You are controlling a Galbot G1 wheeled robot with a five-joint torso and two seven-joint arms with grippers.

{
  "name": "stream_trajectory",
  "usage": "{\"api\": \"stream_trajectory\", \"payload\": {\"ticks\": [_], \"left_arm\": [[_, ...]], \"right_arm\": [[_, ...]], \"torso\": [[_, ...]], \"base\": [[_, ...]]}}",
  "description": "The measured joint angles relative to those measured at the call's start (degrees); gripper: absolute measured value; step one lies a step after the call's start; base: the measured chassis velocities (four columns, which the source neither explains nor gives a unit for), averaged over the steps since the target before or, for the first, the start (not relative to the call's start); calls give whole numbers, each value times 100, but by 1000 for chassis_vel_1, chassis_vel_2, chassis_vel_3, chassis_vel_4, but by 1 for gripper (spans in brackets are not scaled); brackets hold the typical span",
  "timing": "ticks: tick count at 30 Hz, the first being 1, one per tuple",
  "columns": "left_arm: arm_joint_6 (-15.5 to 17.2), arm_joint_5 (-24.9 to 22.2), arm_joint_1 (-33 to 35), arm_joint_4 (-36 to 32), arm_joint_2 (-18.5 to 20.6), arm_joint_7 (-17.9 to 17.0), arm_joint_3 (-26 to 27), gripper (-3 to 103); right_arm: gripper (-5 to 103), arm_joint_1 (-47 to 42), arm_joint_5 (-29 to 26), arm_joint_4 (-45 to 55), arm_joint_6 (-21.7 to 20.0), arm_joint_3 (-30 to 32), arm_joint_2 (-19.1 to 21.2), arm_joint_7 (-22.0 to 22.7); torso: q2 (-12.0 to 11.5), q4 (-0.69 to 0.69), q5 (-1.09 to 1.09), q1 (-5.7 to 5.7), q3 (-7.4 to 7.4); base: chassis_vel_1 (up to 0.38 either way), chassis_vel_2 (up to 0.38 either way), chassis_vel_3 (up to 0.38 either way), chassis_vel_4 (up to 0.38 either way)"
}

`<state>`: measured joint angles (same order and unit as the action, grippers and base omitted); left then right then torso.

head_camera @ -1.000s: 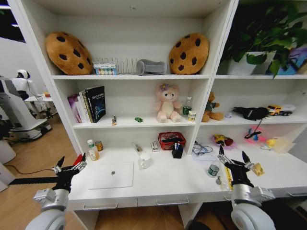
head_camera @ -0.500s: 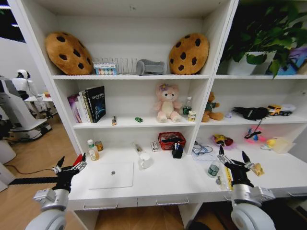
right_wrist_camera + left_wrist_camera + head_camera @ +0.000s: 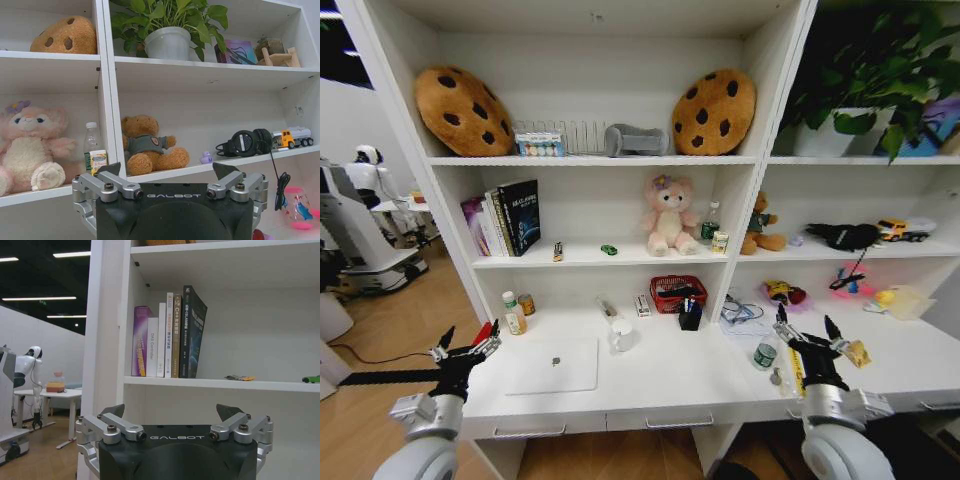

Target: Organize the objects on the table.

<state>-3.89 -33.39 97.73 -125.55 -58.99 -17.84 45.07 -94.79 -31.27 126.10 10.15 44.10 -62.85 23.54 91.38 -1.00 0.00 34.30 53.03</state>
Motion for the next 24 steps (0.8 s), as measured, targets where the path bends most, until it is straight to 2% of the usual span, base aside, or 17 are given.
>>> {"api": "stream_trajectory", "payload": {"ticks": [24], "left_arm": [[0,0,0,0,0,0,0,100]], "right_arm": [[100,0,0,0,0,0,0,0]], "torso": [[0,0,0,0,0]], "base": [[0,0,0,0]]}}
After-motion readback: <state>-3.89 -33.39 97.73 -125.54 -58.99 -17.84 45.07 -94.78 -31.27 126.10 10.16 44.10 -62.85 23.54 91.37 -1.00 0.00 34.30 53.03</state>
